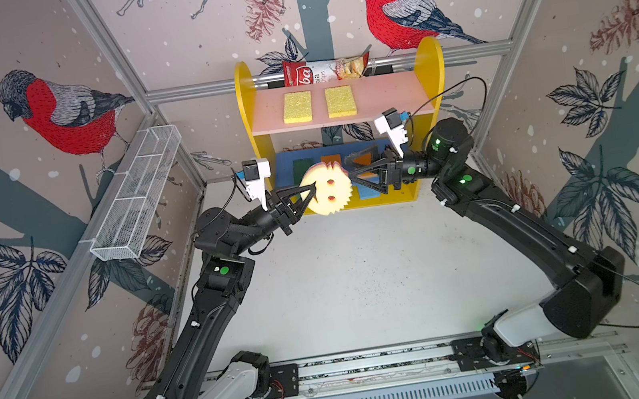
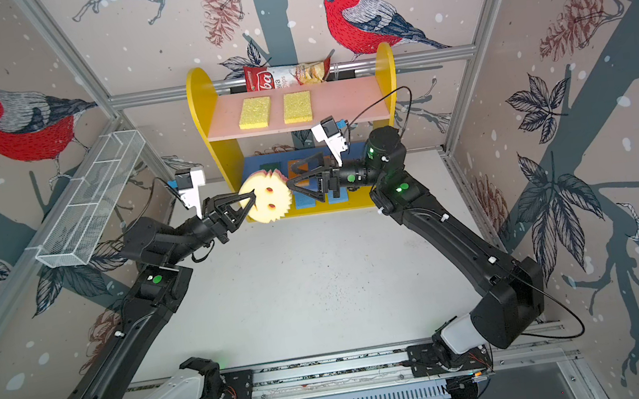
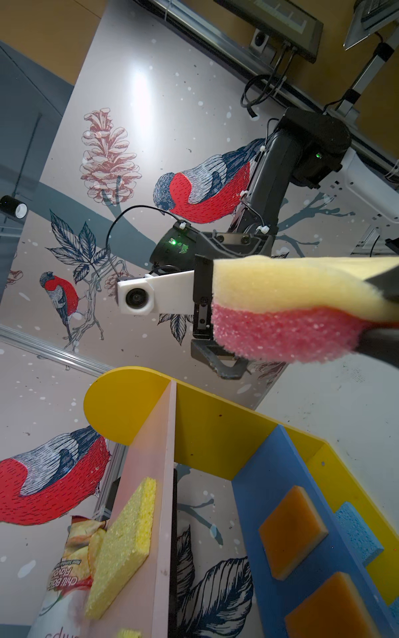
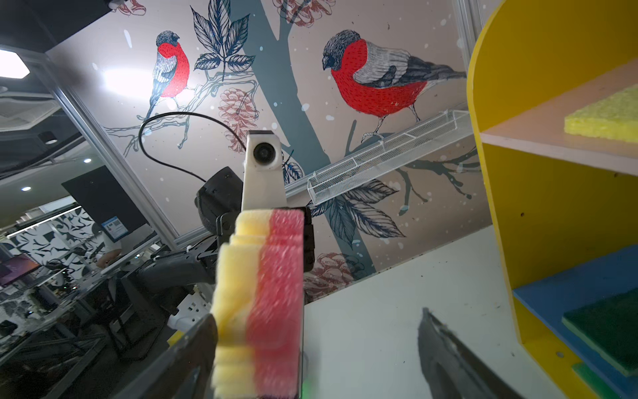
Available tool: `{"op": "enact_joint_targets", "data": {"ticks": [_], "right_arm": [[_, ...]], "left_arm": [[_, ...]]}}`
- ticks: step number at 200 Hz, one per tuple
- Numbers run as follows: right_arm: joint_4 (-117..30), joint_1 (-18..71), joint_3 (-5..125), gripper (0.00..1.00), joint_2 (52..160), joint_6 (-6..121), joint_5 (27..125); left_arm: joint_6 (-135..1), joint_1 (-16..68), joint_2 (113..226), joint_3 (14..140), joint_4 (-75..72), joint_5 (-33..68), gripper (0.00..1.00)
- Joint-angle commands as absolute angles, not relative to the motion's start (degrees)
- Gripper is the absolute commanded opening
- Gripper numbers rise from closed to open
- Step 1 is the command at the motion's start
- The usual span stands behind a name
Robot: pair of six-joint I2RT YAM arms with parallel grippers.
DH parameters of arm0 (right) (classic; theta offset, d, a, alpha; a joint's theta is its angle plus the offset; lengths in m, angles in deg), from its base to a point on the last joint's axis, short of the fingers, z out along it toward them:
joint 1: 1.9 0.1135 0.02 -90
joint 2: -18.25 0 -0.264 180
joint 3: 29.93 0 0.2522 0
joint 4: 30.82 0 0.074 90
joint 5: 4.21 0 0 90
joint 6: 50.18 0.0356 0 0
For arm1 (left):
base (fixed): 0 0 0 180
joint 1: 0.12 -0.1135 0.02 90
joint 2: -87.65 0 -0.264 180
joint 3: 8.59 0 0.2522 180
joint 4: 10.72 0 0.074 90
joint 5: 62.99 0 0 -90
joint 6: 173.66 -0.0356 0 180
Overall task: Place and organize the cleaning sponges onto the shelf
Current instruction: 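Bring the right gripper to the smiley sponge and grasp it from the left gripper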
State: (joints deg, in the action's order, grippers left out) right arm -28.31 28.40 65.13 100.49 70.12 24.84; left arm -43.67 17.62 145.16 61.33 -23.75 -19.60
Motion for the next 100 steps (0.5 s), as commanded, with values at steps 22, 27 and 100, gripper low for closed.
{"op": "enact_joint_targets", "data": {"ticks": [22,27,100], "right_arm": [[-21.8,27.6,63.1,0.93,98.1,73.4,23.8],[-22.0,27.7,63.1,0.93,98.2,73.3,23.8],[-31.7,34.4,72.2,0.85,105.9,67.4,24.0]], "left_arm": [[-42.0,16.4,145.1,60.9,-28.6,-20.2,0.0],[-42.1,16.4,144.9,60.7,-28.7,-20.1,0.0],[-39.2,15.8,146.0,59.1,-31.9,-20.2,0.0]]}}
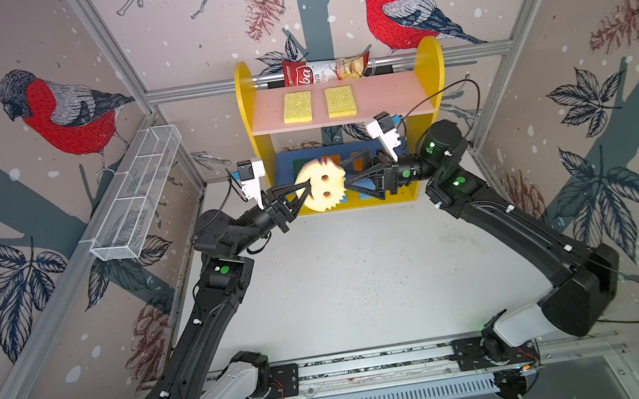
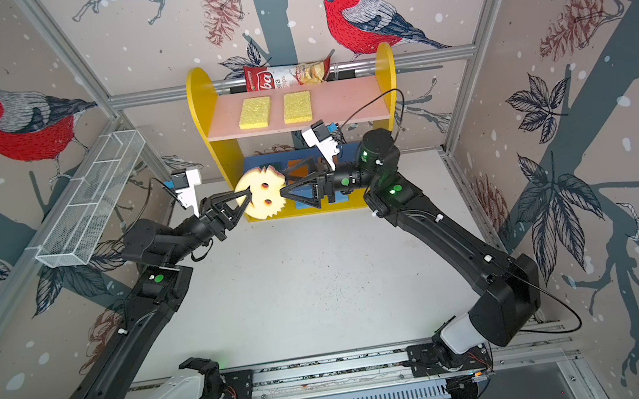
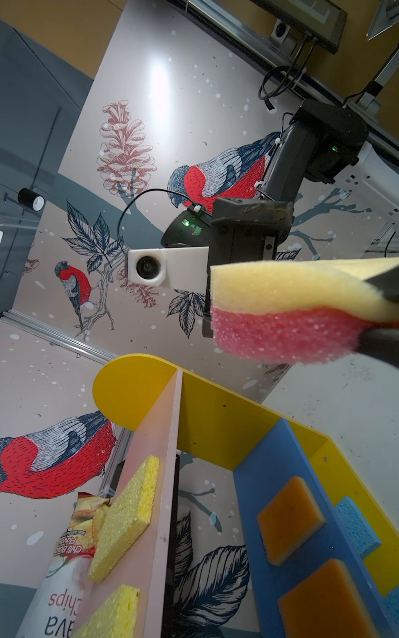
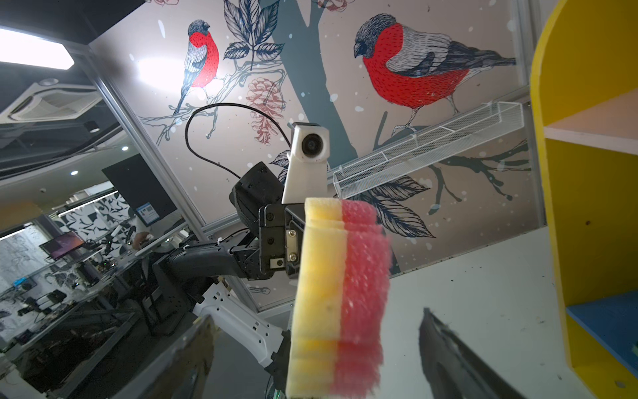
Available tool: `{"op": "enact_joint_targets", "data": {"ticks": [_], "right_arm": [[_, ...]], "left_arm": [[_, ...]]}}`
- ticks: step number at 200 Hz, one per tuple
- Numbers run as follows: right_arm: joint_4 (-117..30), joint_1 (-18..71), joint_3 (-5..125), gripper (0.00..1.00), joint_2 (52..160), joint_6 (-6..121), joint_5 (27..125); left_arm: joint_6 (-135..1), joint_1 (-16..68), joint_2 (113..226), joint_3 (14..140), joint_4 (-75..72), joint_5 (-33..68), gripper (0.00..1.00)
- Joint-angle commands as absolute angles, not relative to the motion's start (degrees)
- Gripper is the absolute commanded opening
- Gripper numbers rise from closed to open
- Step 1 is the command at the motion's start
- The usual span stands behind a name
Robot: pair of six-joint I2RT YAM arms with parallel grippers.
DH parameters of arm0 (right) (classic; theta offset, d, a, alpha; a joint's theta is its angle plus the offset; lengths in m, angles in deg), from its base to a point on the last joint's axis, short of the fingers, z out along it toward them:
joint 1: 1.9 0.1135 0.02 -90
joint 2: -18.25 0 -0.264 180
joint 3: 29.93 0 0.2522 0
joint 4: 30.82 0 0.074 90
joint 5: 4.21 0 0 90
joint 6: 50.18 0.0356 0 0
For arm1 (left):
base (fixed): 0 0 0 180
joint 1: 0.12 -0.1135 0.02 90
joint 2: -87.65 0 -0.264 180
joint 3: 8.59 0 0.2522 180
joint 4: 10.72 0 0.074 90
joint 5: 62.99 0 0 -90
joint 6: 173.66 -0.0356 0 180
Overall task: Place and organize the cleaning sponges onto the shelf
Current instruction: 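Bring the right gripper to the smiley sponge and grasp it from the left gripper, then carry the smiley sponge onto the pink top shelf with the right gripper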
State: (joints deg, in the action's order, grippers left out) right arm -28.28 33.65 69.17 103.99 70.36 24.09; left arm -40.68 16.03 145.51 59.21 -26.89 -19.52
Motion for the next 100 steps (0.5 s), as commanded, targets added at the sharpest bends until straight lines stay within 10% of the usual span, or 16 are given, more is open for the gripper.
{"op": "enact_joint_targets", "data": {"ticks": [1,33,76,100], "right_arm": [[-31.7,34.5,72.2,0.85,106.0,67.5,23.9],[-30.8,34.4,73.3,0.69,108.0,68.6,22.9],[-28.2,33.4,72.2,0.17,108.3,70.8,23.3],[-25.8,32.0,71.2,0.05,108.0,73.2,23.8]], "left_arm": [[-39.2,15.8,146.0,59.1,-31.9,-20.2,0.0],[-39.2,15.6,146.0,59.2,-31.9,-20.4,0.0],[-39.7,14.7,145.2,59.1,-30.7,-19.9,0.0],[-40.1,13.5,144.5,59.6,-29.0,-18.8,0.08]]}}
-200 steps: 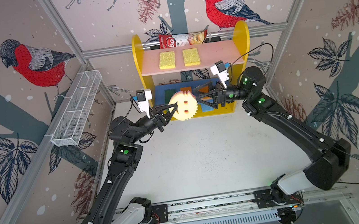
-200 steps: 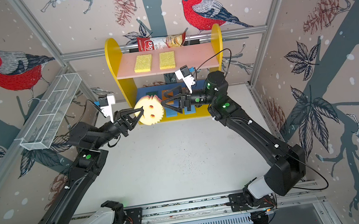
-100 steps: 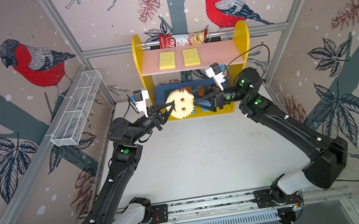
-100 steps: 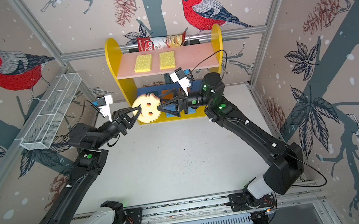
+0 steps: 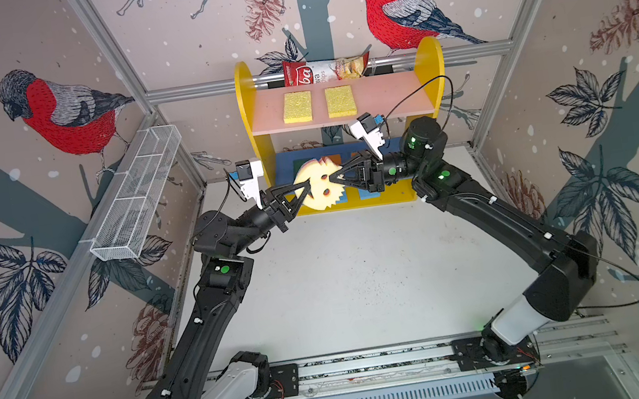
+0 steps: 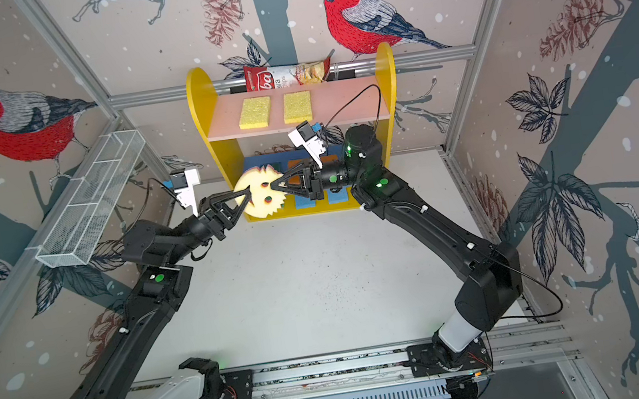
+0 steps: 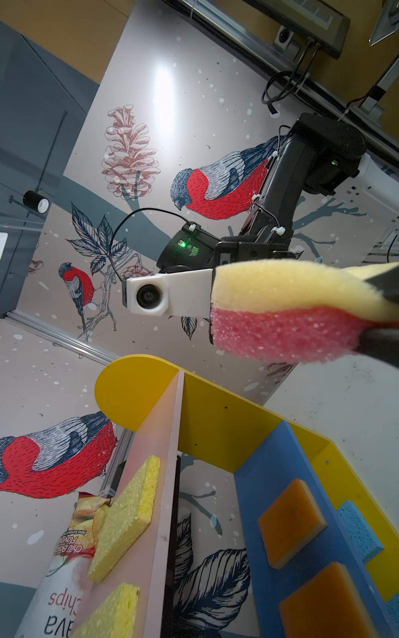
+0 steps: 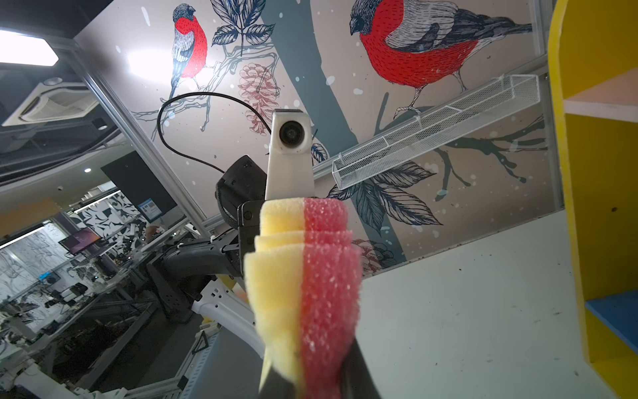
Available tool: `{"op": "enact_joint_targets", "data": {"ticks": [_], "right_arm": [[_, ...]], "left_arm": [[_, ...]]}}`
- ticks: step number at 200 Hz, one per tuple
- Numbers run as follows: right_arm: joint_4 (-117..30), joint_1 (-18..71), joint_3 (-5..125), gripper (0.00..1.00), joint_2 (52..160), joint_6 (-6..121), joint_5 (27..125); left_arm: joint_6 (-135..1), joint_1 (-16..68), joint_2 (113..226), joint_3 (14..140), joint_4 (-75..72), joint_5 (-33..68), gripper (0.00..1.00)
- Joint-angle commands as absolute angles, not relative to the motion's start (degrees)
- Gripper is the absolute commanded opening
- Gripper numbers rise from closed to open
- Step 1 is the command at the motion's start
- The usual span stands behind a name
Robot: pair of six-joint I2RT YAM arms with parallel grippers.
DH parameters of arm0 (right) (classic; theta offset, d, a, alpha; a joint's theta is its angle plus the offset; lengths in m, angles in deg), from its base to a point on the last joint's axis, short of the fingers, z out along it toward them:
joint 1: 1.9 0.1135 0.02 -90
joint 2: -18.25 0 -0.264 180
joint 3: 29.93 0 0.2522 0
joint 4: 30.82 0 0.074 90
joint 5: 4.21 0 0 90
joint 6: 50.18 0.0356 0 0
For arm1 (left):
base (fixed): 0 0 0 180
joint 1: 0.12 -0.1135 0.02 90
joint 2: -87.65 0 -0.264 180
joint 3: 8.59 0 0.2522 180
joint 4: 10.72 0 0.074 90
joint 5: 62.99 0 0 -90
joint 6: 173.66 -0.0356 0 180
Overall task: Place and organize the cleaning sponges onto the shelf
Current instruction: 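Carry the smiley sponge onto the pink top shelf with the right gripper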
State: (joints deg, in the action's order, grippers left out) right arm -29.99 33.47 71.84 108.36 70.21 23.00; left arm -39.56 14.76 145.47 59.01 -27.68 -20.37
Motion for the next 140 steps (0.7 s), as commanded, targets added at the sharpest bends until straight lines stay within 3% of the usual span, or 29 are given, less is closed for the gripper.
{"op": "enact_joint_targets", "data": {"ticks": [1,9,17,24,35,54,77,140], "right_arm": [[-25.8,32.0,71.2,0.05,107.9,73.1,23.9],[-25.8,31.5,70.8,0.03,107.4,72.9,24.8],[-25.9,31.1,70.2,0.02,106.9,72.8,26.0],[-25.9,30.6,69.8,0.01,106.4,72.9,27.0],[-26.2,29.7,69.6,0.0,105.9,73.0,28.0],[-28.3,27.8,69.7,0.0,105.3,72.8,30.5],[-35.6,25.4,71.6,0.0,105.3,70.9,39.6],[-42.1,20.2,77.4,0.0,105.7,69.7,50.3]], "left_arm": [[-40.0,13.5,144.4,59.6,-28.9,-18.7,0.09],[-40.4,12.8,143.9,59.6,-28.3,-17.9,0.13],[-40.7,12.1,143.3,59.5,-27.3,-16.8,0.24],[-41.1,11.4,142.7,59.8,-26.1,-15.6,0.38],[-42.8,10.6,141.4,60.3,-22.1,-11.8,0.72],[-49.1,10.5,139.6,62.0,-11.2,-1.0,0.98],[-53.2,10.5,138.3,63.6,-4.5,8.1,0.98],[-56.2,10.5,137.6,63.3,-1.6,11.8,0.98]]}}
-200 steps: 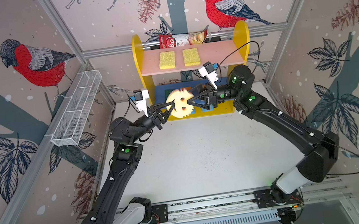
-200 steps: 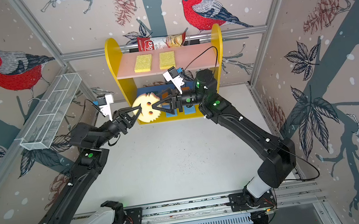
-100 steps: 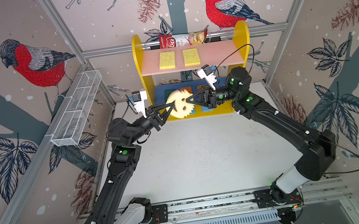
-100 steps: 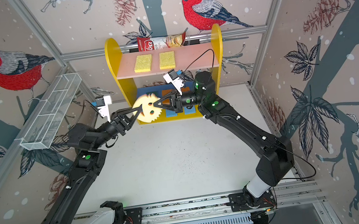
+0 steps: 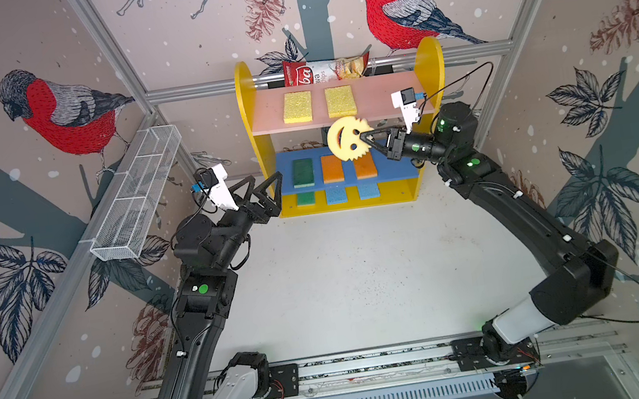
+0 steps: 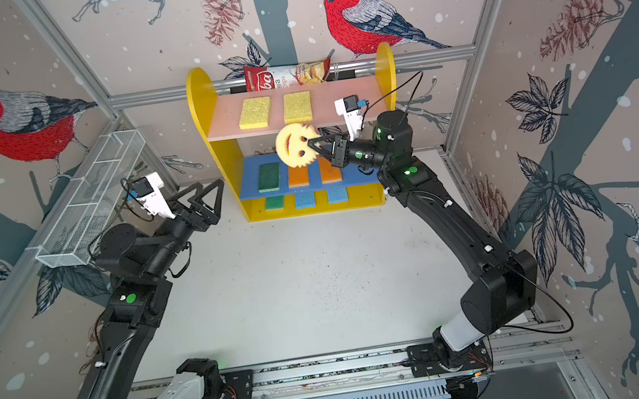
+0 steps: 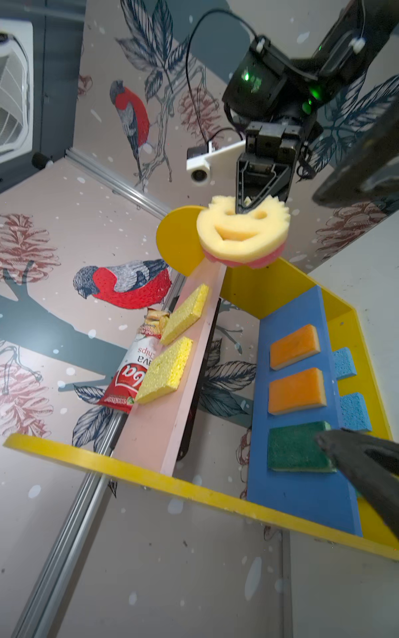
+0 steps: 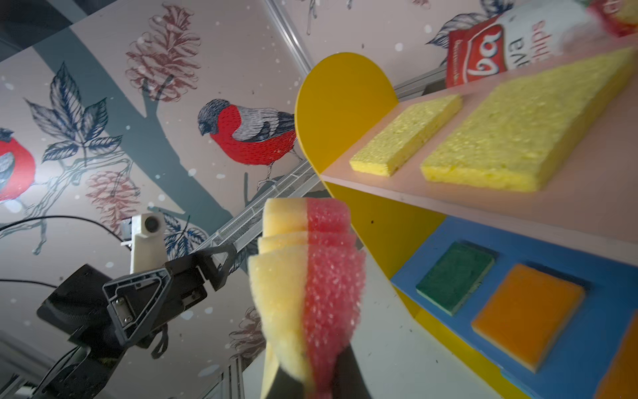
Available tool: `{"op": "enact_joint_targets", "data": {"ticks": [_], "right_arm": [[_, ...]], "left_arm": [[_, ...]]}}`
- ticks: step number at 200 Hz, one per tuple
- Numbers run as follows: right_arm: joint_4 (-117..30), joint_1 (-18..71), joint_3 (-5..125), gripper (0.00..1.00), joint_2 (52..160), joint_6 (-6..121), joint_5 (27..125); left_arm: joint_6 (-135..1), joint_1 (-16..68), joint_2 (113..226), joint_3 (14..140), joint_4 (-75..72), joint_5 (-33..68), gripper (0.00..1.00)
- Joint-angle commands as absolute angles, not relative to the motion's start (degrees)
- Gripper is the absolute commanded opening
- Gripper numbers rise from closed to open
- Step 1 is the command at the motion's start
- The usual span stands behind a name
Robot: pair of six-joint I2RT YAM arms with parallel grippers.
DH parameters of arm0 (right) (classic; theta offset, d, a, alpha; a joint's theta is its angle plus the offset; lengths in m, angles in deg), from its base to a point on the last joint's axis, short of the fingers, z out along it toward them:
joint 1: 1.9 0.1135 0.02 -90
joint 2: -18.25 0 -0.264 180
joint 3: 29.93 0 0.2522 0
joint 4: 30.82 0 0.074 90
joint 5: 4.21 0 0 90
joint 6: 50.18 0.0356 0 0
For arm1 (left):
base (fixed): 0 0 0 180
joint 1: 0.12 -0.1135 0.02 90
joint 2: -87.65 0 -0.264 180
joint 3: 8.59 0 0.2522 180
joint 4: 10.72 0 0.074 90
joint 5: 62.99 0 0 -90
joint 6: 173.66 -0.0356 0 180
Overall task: Place and organize the cleaning sponges onto the shelf
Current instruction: 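Carry the smiley sponge onto the pink top shelf with the right gripper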
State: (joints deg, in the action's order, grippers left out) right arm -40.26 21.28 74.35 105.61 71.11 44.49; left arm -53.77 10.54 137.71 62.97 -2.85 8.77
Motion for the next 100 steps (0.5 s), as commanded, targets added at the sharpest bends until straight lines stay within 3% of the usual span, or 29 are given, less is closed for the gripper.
{"op": "enact_joint_targets", "data": {"ticks": [1,100], "right_arm": [[-42.3,20.1,77.7,0.0,105.8,69.6,50.5],[-57.4,17.7,103.6,0.0,117.0,69.5,74.1]], "left_arm": [[-56.2,10.4,137.6,63.3,-1.6,11.8,0.98],[-55.7,10.5,139.1,62.7,-1.5,10.6,0.98]]}}
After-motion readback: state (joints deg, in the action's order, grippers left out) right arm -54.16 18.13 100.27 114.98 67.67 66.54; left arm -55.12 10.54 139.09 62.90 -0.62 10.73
